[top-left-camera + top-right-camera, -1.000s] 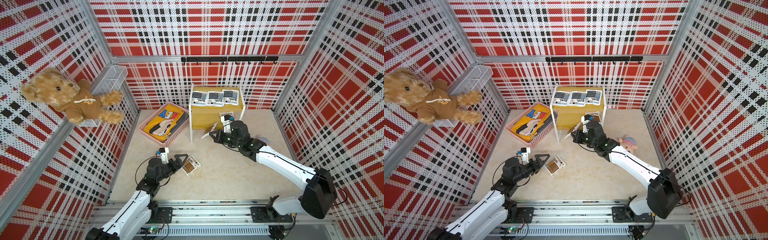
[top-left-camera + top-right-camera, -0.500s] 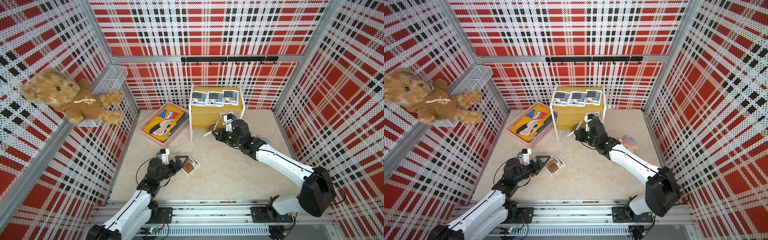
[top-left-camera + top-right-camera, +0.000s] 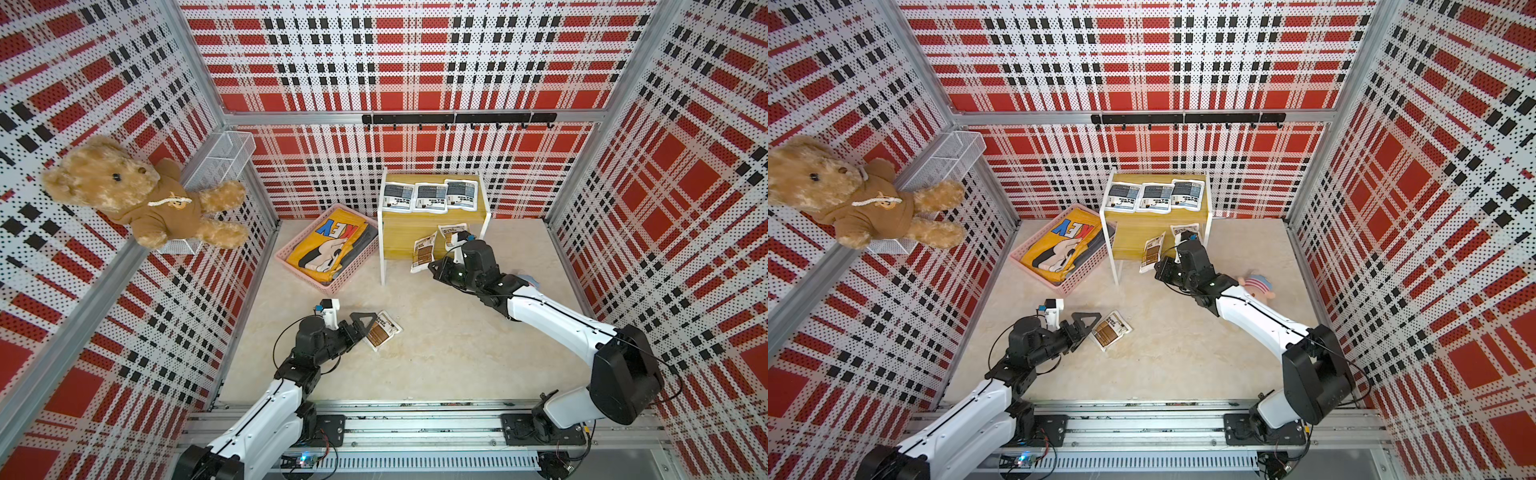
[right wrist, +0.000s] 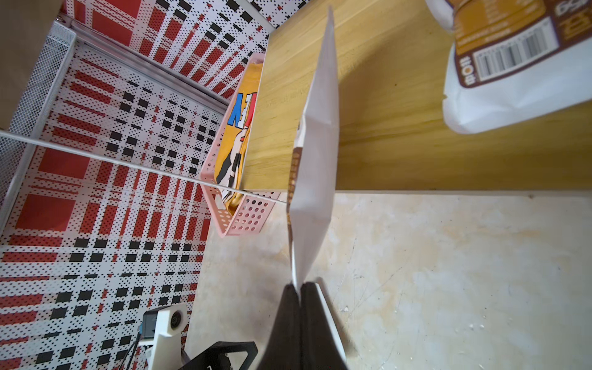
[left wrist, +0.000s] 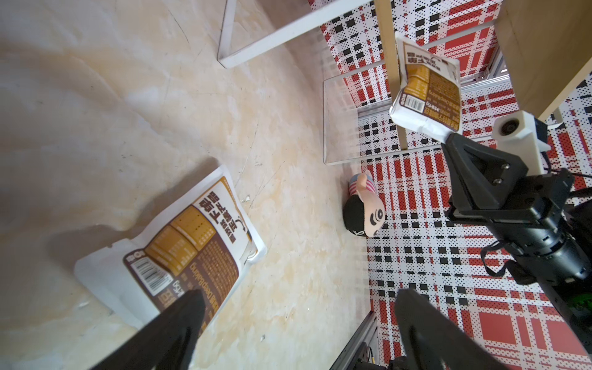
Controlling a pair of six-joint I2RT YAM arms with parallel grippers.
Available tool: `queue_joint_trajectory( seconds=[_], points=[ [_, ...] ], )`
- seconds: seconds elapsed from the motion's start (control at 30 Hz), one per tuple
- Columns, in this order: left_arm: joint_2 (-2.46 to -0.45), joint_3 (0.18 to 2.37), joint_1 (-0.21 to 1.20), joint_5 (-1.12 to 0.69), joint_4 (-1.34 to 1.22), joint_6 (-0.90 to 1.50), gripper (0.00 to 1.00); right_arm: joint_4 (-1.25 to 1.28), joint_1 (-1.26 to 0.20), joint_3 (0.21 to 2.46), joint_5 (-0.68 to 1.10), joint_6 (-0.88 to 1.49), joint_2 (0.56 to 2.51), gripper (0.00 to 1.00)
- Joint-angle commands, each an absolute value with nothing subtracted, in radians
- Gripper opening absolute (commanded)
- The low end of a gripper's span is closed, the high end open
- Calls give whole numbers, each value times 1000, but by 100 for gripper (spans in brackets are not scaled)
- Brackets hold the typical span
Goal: Place the bagged coffee beans on the shelf by color
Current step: Place the bagged coffee beans on the shelf.
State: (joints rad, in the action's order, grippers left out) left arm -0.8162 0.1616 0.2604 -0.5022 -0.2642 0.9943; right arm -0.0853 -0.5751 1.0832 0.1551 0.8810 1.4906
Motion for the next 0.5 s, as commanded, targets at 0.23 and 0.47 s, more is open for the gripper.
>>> queue_joint_trajectory(
  seconds=[0.23,0.47],
  points=[
    [-827,152,255,-521,-304,976,99,-87,-557,1059,146,882,1512,0],
    [-833,153,255,-533,-305,975,99,178,-554,1041,70,1014,1518,0]
  ],
)
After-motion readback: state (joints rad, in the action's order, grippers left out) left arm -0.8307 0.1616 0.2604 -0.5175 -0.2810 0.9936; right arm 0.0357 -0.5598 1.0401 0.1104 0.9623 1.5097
